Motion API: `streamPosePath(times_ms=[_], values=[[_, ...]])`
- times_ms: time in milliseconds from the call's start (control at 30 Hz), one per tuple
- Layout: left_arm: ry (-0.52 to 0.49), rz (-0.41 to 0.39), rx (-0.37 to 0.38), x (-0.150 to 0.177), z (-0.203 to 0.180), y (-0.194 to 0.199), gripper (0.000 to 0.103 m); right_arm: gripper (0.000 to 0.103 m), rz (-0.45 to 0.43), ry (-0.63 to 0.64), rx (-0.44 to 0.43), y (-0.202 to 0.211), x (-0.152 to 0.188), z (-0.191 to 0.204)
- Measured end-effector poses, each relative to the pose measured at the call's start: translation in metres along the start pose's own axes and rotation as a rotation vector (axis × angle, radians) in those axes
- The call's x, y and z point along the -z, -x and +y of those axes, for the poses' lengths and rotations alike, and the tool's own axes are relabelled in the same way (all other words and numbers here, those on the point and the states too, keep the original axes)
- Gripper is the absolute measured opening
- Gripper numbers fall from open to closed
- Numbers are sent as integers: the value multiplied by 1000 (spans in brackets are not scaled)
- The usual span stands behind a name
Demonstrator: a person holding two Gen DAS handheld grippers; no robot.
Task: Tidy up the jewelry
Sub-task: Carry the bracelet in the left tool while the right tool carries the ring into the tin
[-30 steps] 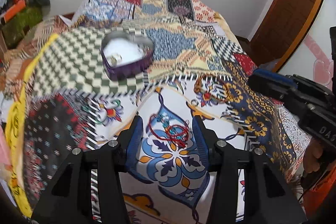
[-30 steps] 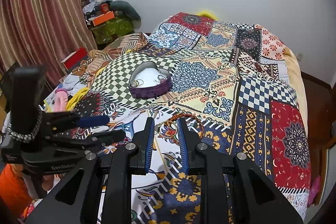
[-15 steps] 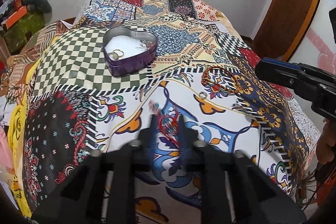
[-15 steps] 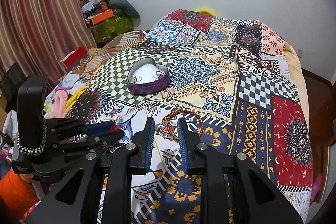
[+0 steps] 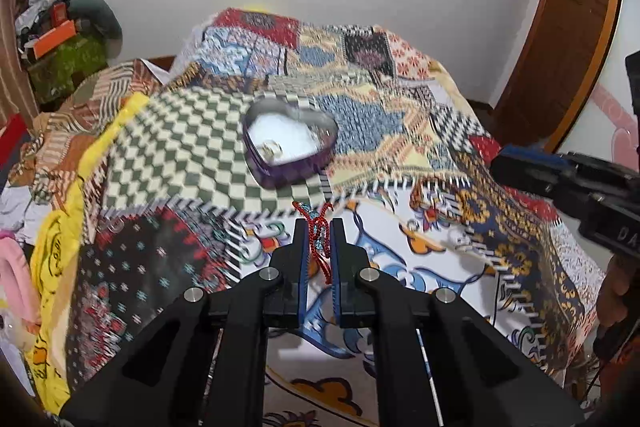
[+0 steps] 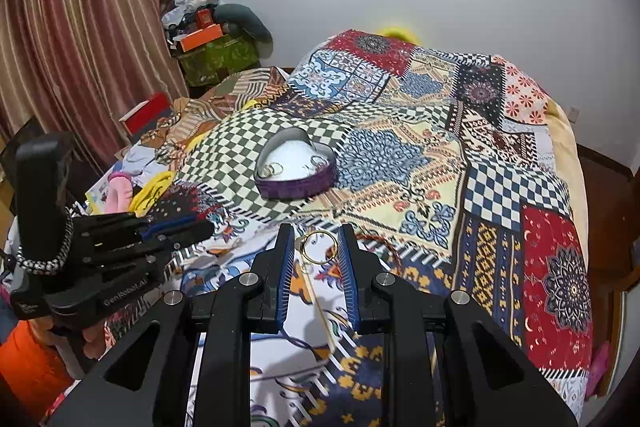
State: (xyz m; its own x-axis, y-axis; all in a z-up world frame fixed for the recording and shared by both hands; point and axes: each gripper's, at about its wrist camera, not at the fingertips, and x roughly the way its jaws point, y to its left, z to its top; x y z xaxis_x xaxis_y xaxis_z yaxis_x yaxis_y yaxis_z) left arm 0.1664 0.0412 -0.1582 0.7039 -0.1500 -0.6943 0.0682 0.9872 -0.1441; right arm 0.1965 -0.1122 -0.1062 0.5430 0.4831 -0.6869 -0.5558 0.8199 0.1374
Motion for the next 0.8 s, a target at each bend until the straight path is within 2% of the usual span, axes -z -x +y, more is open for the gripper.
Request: streamPosePath(times_ms=[400, 800], values=[[3, -67, -16, -31, 15, 6, 8, 20, -45, 40, -35, -14, -27, 20], [-15, -82, -30, -53, 25, -13, 8, 20, -78, 27, -42, -40, -55, 20]])
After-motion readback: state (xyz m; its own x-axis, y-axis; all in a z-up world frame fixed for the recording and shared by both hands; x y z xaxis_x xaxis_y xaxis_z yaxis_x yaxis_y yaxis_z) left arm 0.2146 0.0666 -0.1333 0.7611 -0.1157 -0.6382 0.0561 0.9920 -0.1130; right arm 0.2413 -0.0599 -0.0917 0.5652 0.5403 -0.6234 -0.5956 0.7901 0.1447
